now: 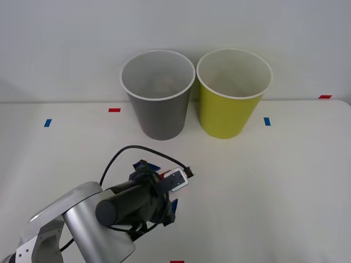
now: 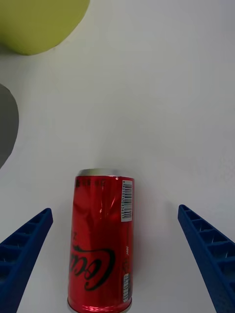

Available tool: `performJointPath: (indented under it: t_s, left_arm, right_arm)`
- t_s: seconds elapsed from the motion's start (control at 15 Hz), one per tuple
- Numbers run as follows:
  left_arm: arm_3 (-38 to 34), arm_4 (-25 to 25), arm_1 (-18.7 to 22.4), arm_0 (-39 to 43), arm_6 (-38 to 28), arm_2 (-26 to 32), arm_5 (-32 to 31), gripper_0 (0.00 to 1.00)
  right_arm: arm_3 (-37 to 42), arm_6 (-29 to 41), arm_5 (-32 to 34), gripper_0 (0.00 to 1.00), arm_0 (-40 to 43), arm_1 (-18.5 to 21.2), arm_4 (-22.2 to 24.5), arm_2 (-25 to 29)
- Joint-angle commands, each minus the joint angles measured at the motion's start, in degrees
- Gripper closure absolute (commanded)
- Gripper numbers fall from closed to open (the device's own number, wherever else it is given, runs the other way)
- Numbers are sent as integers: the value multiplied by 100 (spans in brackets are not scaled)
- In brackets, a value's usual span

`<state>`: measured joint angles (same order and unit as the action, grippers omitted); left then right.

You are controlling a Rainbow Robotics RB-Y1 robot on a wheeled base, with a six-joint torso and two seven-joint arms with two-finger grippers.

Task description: Put cans in the gray bin and PET bottles in the light green bin.

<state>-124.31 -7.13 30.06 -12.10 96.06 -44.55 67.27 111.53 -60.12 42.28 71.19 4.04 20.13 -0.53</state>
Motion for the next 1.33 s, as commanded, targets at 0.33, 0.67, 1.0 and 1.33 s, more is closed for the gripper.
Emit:
performJointPath:
  t_s: [0.33,0.67,1.0,1.33]
  left_arm:
    - [777,18,-308,-329,177,7,23,12]
    - [1032,27,-510,-390,229,7,23,12]
    - [1041,27,-527,-390,185,60,23,25]
    - [1041,-52,-501,-381,168,78,23,100]
  right_arm:
    - [0,0,0,0,0,0,0,0]
    - [0,0,0,0,0,0,0,0]
    - [0,0,0,0,0,0,0,0]
    - [0,0,0,0,0,0,0,0]
